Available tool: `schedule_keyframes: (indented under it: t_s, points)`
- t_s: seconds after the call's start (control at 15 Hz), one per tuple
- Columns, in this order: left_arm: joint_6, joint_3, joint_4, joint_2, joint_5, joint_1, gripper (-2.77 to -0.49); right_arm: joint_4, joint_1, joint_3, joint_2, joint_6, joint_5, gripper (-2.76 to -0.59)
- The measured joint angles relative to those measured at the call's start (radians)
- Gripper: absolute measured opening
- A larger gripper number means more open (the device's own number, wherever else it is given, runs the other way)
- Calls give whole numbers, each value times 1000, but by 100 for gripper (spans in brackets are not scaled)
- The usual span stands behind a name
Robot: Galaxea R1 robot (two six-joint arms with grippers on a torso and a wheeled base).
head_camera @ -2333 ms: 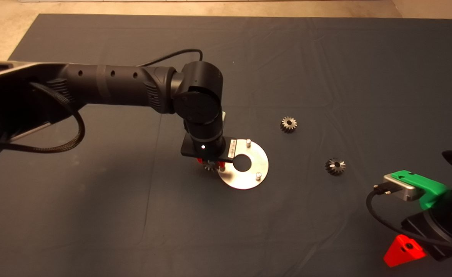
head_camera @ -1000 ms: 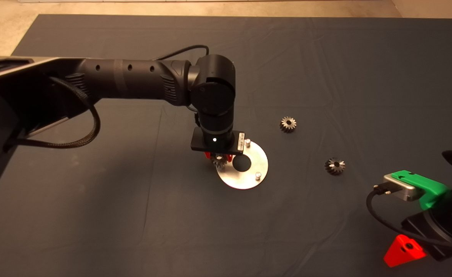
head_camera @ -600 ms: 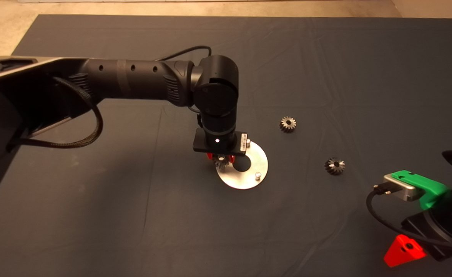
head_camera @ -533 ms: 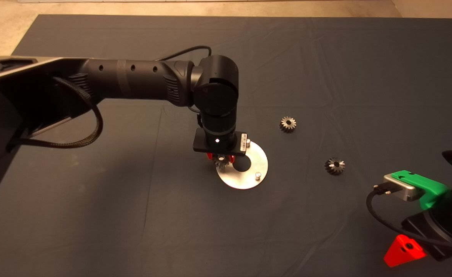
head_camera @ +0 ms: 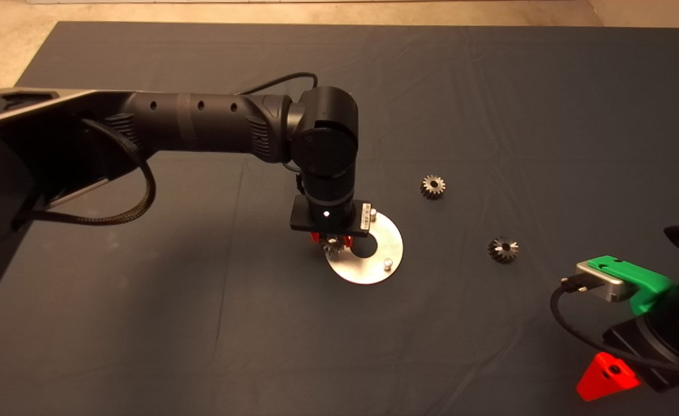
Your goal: Install three planetary gears onto the carrier pins
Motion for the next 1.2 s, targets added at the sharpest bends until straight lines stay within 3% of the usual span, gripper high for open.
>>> schedule_keyframes:
  t_s: [1.2]
  points:
    - [3, -41, -1, 6, 0, 17, -231, 0, 0, 0, -5, 0, -1, -61]
